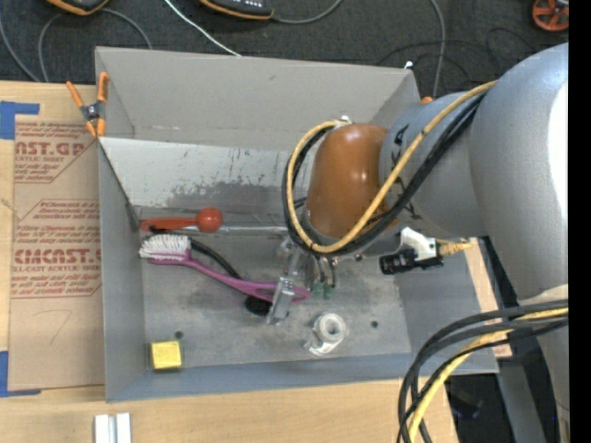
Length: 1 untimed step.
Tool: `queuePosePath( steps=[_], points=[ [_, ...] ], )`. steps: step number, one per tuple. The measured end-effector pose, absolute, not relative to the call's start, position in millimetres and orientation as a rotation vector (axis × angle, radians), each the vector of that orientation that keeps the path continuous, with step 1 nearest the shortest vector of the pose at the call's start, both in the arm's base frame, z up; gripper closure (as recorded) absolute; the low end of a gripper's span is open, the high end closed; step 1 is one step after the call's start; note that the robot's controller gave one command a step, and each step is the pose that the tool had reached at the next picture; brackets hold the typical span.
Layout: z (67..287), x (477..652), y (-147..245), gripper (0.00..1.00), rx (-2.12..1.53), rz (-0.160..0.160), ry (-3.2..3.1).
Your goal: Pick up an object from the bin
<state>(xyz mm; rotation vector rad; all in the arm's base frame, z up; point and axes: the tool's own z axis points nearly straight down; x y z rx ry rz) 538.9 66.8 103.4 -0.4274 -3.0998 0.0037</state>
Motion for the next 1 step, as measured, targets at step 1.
queuePosePath(
  steps=[1],
  points=[
    [69.7,546.5,65.0,0.0,0.045,-0.009,-3.152]
  ],
)
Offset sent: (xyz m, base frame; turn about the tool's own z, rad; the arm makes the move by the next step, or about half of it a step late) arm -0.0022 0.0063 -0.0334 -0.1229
